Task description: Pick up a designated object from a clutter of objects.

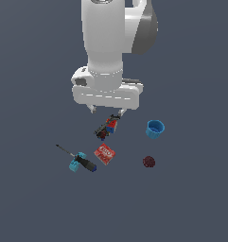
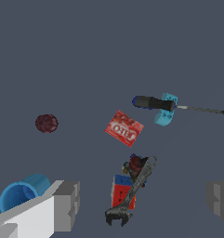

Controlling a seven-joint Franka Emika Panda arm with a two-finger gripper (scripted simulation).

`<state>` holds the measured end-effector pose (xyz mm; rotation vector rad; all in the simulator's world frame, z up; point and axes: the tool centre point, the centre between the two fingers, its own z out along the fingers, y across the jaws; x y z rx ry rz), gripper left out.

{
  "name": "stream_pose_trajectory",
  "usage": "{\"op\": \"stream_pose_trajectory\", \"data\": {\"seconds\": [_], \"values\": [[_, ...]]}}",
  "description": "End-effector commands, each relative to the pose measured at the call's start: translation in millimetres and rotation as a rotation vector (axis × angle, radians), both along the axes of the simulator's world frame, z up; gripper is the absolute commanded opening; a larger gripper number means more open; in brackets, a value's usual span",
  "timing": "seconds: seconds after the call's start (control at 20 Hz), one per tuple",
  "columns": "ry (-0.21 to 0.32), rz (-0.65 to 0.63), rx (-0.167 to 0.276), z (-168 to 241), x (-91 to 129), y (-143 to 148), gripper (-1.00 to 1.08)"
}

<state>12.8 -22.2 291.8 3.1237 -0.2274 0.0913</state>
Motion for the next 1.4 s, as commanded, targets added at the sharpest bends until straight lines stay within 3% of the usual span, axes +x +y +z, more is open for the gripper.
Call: {"op": "stream_pose_trajectory", "data": {"seconds": [0.0,0.7,1.35], "values": [[0.006,-0.034,0.005,-20.0,-3.3,-3.6,1.0],[0.042,-0.293,0.024,-153.5,-52.7,-28.8,1.0],[0.054,-0.386,0.023,-193.8,-79.9,-37.0,1.0]]}}
